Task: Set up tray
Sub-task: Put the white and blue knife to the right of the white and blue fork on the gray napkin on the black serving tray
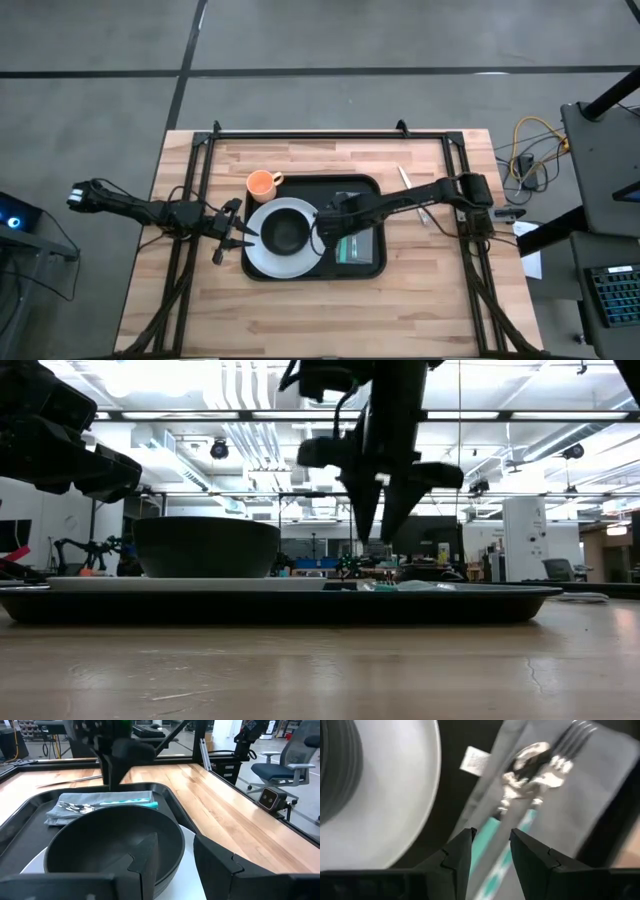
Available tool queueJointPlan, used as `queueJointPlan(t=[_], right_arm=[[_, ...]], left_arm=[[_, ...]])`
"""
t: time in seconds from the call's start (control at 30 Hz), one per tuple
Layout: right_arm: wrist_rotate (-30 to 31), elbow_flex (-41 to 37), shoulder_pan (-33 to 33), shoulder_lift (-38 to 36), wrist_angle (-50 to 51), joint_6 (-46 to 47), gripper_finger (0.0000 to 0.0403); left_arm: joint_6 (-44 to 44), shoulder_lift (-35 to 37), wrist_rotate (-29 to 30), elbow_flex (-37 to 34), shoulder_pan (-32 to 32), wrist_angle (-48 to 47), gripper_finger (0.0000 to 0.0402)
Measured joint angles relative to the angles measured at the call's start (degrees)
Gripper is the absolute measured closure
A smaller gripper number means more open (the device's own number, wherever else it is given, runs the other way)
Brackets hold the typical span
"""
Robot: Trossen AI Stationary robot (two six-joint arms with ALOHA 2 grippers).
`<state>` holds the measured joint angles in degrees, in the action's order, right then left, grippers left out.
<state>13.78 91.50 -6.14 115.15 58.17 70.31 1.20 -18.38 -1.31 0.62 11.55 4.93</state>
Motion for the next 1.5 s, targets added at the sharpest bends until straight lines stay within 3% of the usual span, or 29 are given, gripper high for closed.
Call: queueJointPlan(t=[0.33, 0.6, 0.8, 1.17, 1.5], right_arm=[[5.42, -2.09, 1.37, -8.55, 15.74, -1.93, 0.028], [7.21, -11.6, 2.06, -18.53, 14.88, -6.46, 0.028], [6.97, -23.4, 3.8, -27.01, 13.37, -6.74, 0.028], [2.18, -44.11, 12.53, -43.8, 2.29, -12.82, 0.028], [-2.47, -52.36, 19.21, -47.18, -2.32, -18.21, 0.028]], left_arm=[[0.0, 0.01, -0.01, 0.0, 0.0, 0.01, 0.0293], [0.01, 0.02, -0.01, 0.01, 0.0, 0.01, 0.0293], [-0.01, 0.02, -0.01, 0.0, -0.02, 0.02, 0.0293], [0.01, 0.01, -0.01, 0.0, -0.01, 0.01, 0.0293], [0.01, 0.01, -0.01, 0.0, -0.02, 0.02, 0.0293]])
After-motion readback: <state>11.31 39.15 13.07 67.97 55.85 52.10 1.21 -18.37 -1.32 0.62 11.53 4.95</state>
